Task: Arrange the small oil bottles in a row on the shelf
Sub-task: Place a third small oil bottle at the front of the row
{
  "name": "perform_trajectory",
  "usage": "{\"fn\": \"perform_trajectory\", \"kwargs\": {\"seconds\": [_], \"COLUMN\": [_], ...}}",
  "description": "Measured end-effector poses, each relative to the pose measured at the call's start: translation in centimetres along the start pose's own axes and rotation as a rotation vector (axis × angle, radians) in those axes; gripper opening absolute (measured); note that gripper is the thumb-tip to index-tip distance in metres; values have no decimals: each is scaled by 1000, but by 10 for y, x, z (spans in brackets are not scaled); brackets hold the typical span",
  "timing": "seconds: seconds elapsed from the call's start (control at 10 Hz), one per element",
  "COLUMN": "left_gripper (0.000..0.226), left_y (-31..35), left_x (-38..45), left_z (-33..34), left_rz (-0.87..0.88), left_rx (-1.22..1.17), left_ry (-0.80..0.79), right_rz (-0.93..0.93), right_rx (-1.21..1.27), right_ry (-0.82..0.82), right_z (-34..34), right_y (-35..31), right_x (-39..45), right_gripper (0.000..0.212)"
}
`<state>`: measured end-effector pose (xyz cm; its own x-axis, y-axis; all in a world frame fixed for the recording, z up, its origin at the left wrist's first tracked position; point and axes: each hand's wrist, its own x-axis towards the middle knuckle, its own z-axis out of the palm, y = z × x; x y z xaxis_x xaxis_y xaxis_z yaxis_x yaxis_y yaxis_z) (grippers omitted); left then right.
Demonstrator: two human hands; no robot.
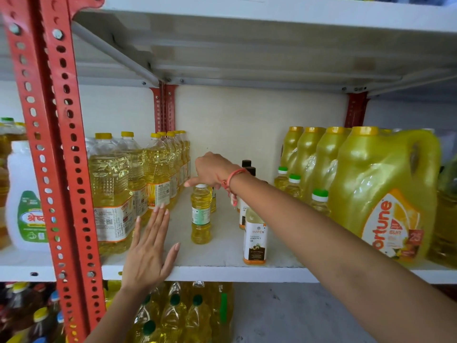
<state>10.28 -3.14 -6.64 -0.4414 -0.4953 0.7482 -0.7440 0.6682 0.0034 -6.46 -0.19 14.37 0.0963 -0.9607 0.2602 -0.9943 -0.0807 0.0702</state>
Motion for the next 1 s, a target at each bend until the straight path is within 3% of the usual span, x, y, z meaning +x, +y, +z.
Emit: {"fn": "perform_trajectory", "kwargs": {"seconds": [0.2,0.3,0.5,0.7,0.8,1.0], "left_gripper": [75,75,75,74,74,67], "left_y": [-1,0,0,-1,-1,2], "left_x": [0,-1,-1,-1,-1,-1], "left_z": [0,0,-1,0,0,-2], "left_rz": [-9,-3,-10,-11,-14,-16], "left_rx": [-1,-6,-2,-8,3,-15], "left_ry": [24,25,27,25,19,39], "right_rz": [59,54,43,-44,-50,-100], "right_rx": [185,202,144,115,150,178], "right_ry": [-229,-328,-274,-350,-354,-365], "right_z": [-8,-13,-13,-26,-27,-34], "right_y": [0,-1,-4,-6,-7,-14], "right_x": [16,19,19,16,11,-2], "right_gripper": [30,35,33,34,22,34]}}
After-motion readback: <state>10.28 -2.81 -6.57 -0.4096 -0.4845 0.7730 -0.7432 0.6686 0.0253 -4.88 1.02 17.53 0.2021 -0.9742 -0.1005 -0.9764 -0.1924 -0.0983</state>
